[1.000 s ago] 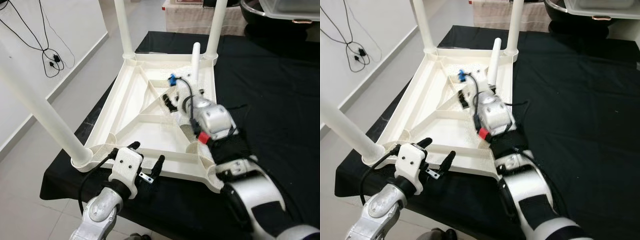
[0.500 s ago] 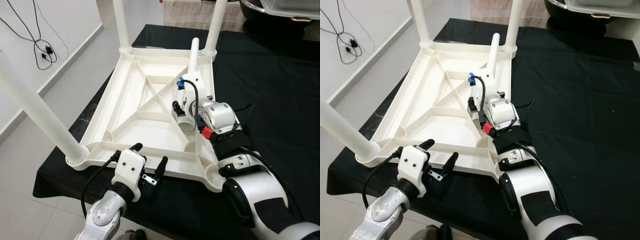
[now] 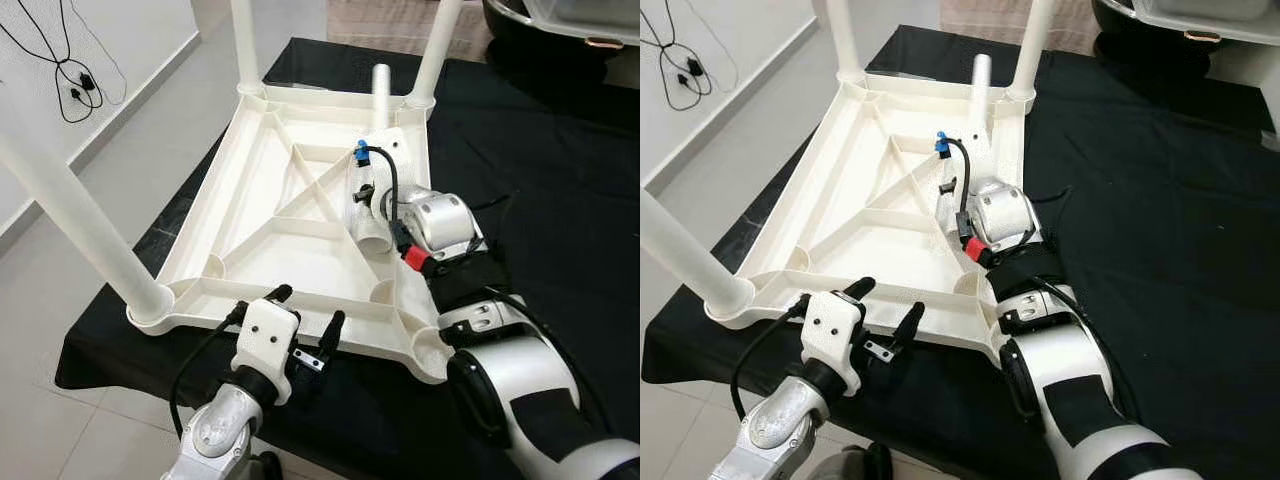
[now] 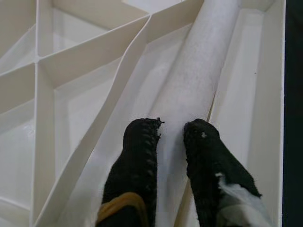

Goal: Building children table

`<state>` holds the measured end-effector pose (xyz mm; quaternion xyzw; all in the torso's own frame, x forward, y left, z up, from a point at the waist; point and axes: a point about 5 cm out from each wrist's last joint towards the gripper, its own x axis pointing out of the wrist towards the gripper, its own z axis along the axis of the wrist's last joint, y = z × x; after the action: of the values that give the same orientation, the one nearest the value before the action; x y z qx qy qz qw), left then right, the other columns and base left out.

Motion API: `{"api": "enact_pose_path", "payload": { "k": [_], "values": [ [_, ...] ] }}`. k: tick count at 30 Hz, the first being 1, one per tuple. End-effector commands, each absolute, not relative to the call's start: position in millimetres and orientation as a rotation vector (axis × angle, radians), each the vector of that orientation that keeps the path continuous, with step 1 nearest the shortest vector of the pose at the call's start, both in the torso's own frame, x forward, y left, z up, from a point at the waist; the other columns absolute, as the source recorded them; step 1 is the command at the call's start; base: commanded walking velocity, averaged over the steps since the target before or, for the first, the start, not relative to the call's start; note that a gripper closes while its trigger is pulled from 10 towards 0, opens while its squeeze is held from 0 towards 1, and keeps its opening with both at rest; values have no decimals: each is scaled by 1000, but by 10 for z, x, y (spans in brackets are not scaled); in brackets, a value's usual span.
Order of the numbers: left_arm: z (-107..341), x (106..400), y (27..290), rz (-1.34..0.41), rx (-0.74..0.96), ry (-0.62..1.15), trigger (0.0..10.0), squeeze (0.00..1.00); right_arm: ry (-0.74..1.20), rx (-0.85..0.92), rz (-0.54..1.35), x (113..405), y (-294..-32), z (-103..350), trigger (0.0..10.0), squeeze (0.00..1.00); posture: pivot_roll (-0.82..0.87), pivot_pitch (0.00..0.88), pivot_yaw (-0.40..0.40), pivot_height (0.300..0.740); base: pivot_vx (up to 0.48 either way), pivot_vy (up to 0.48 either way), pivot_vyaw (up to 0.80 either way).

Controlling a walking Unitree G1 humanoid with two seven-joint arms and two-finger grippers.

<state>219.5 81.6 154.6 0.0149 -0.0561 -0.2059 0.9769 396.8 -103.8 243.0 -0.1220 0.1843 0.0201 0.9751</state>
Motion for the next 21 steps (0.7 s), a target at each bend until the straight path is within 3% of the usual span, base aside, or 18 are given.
{"api": "enact_pose_path", "payload": {
  "k": [1,4,5,9,10,11,12,21],
  "values": [
    [1539,2168,815,-406,34,-104,10000,0,481,-254,31,3939,-1090,2195,0,0,-22,276,-58,740,0,0,0],
    [1535,2172,823,-404,40,-102,10000,0,485,-264,44,3927,-1073,2179,0,0,-21,272,-54,740,0,0,0],
    [1533,2173,824,-404,41,-101,10000,0,487,-266,46,3925,-1069,2169,9686,0,-21,272,-53,740,0,0,0],
    [1532,2177,825,-405,45,-100,10000,0,478,-244,41,3935,-1075,2114,10000,0,-17,272,-51,740,0,0,0],
    [1533,2178,826,-405,48,-100,10000,0,486,-233,28,3945,-1114,2081,10000,914,-17,272,-51,740,0,0,0],
    [1533,2178,826,-405,48,-100,10000,0,486,-233,28,3945,-1114,2081,10000,914,-17,272,-51,740,0,0,0],
    [1532,2177,828,-405,49,-100,10000,0,498,-228,24,3947,-1134,2078,10000,1000,-16,273,-50,740,0,0,0],
    [1519,2163,817,-407,48,-97,10000,0,534,-234,24,3935,-1173,2038,10000,1000,-23,261,-54,740,0,0,0]
  ]
}}
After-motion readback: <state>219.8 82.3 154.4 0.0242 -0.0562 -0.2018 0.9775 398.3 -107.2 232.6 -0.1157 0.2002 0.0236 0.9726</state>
